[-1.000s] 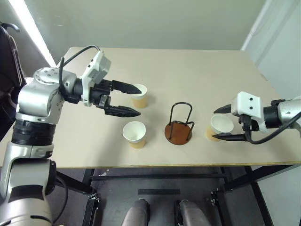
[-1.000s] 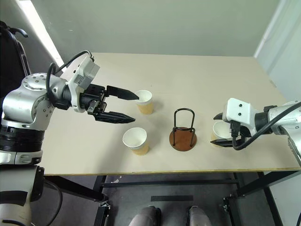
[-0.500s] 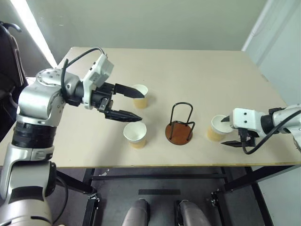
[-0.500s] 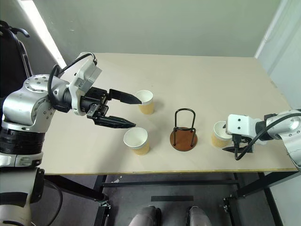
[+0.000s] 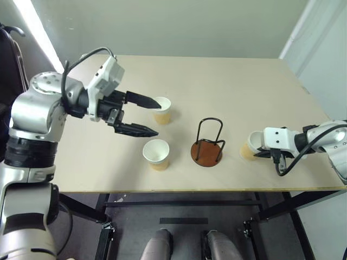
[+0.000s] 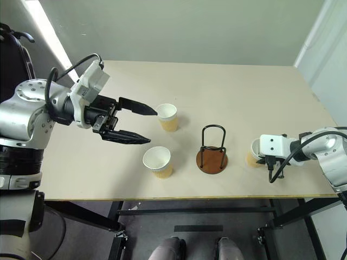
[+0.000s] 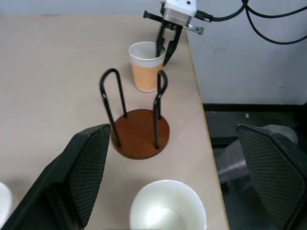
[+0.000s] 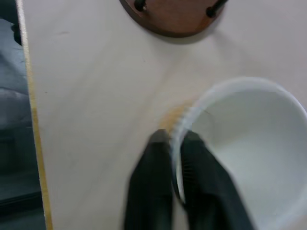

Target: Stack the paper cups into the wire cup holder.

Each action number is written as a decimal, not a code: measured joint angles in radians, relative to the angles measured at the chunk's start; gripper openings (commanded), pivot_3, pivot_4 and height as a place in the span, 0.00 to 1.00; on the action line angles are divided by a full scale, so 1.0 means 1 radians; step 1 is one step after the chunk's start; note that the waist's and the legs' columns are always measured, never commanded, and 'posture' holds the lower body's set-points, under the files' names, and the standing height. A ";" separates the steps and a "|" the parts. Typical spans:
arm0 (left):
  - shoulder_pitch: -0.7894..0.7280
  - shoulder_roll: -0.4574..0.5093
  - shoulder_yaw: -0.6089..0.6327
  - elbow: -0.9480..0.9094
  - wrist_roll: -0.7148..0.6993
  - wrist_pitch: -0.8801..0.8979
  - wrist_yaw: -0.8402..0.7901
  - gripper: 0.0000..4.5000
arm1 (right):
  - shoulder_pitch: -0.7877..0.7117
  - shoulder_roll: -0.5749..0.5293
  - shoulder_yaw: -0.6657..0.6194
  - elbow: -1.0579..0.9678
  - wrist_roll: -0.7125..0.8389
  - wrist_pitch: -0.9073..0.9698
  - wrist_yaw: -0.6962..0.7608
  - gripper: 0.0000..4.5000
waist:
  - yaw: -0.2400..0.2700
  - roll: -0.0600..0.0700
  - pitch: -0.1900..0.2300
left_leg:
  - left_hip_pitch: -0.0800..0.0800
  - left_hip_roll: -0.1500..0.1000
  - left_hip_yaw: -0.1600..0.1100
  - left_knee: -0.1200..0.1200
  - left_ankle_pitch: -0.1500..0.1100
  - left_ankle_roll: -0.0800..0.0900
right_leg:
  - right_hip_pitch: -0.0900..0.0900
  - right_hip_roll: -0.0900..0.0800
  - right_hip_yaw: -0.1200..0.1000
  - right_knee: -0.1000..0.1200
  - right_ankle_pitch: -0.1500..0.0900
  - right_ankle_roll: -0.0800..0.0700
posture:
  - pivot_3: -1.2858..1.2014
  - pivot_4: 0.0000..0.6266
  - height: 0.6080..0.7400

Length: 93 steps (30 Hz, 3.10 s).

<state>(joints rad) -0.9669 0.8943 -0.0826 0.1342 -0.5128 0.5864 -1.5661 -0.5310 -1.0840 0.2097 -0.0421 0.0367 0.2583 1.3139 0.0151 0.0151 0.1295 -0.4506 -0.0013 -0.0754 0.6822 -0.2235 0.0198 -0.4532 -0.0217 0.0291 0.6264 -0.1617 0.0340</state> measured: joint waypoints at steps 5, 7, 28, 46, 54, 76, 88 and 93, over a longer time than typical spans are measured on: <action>-0.007 -0.009 0.000 0.021 0.000 -0.005 0.001 1.00 | 0.000 -0.006 -0.005 -0.021 0.026 0.031 0.025 0.01 | -0.002 0.000 0.000 | 0.000 0.000 0.000 -0.001 0.000 0.000 | 0.000 0.000 0.000 0.000 0.000 0.000 | 0.52 0.24 1.00; -0.007 -0.009 0.000 0.021 0.000 -0.006 0.000 1.00 | 0.000 -0.008 -0.019 -0.040 0.041 0.049 0.032 0.01 | -0.002 0.000 0.000 | 0.000 0.000 0.000 -0.001 0.000 0.000 | 0.000 0.000 0.000 0.000 0.000 0.000 | 0.52 0.24 1.00; -0.081 -0.007 0.008 0.102 -0.003 -0.021 -0.004 1.00 | -0.353 0.039 -0.085 -0.235 0.253 0.334 0.050 0.01 | -0.003 0.000 0.000 | -0.001 0.000 0.000 -0.001 0.000 0.000 | -0.002 0.001 0.000 0.000 -0.005 -0.007 | 0.52 0.24 1.00; -0.083 0.009 0.026 0.104 -0.004 -0.024 -0.003 1.00 | -0.358 0.098 0.005 -0.299 0.256 0.333 0.041 0.01 | -0.004 0.000 0.000 | -0.001 0.000 0.000 -0.001 0.000 0.000 | -0.002 0.000 0.000 0.000 -0.005 -0.007 | 0.52 0.24 1.00; -0.081 0.012 0.027 0.100 -0.004 -0.021 -0.002 1.00 | -0.341 0.118 0.046 -0.268 0.209 0.272 0.041 0.04 | -0.004 0.000 0.000 | -0.001 0.000 0.000 -0.001 0.000 0.000 | -0.002 0.000 0.000 0.001 -0.005 -0.007 | 0.52 0.24 1.00; -0.081 0.003 0.022 0.111 0.046 -0.087 0.007 1.00 | -0.440 0.271 -0.107 -0.233 0.377 0.504 -0.099 0.80 | -0.003 0.000 0.000 | -0.001 0.000 0.000 -0.001 0.000 0.000 | -0.003 0.001 0.000 0.000 -0.005 -0.008 | 0.52 0.24 1.00; -0.169 -0.089 -0.058 0.346 0.322 -0.469 0.082 1.00 | -0.456 0.284 -0.189 -0.290 0.541 0.602 -0.170 0.80 | -0.004 0.000 0.000 | -0.002 0.000 0.000 -0.002 0.001 0.000 | -0.004 0.000 0.000 0.001 -0.005 -0.008 | 0.52 0.24 1.00; -0.211 -0.134 -0.113 0.512 0.460 -0.654 0.161 1.00 | -0.458 0.273 -0.190 -0.303 0.553 0.602 -0.190 0.80 | -0.003 0.000 0.000 | -0.003 -0.001 -0.001 -0.001 0.000 0.000 | -0.004 0.000 0.000 0.001 -0.005 -0.007 | 0.52 0.24 1.00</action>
<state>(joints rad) -1.1778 0.7600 -0.1954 0.6466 -0.0526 -0.0679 -1.4047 -0.9890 -0.8109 0.0193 -0.3448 0.5892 0.8603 1.1238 0.0125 0.0151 0.1295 -0.4534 -0.0018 -0.0760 0.6817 -0.2232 0.0197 -0.4573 -0.0214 0.0293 0.6270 -0.1665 0.0269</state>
